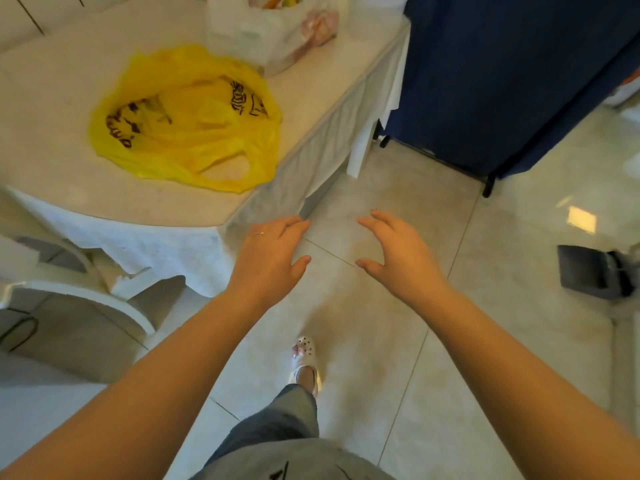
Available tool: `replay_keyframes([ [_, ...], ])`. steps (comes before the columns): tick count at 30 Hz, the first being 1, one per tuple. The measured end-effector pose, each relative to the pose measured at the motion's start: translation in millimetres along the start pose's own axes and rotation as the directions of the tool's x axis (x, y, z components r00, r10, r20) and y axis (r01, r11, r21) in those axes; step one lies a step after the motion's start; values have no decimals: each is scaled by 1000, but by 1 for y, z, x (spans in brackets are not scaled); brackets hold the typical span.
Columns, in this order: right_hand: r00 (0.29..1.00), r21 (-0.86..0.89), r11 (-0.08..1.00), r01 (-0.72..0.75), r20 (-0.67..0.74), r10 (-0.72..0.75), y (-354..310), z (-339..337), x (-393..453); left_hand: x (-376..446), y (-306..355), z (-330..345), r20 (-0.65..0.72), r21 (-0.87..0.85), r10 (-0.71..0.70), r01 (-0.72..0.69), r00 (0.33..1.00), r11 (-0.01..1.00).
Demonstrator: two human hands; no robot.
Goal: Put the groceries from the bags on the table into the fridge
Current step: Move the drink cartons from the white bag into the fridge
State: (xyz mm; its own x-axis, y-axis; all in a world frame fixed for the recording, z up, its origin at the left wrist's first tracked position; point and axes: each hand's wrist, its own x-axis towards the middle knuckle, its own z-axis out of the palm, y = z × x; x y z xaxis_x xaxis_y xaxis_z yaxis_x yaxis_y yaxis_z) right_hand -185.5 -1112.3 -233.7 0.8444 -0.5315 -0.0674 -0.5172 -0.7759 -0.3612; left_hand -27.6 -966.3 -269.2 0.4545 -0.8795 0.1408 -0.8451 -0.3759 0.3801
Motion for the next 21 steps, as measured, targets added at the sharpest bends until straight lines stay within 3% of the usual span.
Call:
replay_keyframes([
  [12,1000,56,998,19,12,-19,57,-60,240,242,-56,-6,-72,22,-68,70,995,997],
  [21,976,130,969,208,30,-214,115,-80,434,393,-92,6,-141,56,-255,265,957,963],
])
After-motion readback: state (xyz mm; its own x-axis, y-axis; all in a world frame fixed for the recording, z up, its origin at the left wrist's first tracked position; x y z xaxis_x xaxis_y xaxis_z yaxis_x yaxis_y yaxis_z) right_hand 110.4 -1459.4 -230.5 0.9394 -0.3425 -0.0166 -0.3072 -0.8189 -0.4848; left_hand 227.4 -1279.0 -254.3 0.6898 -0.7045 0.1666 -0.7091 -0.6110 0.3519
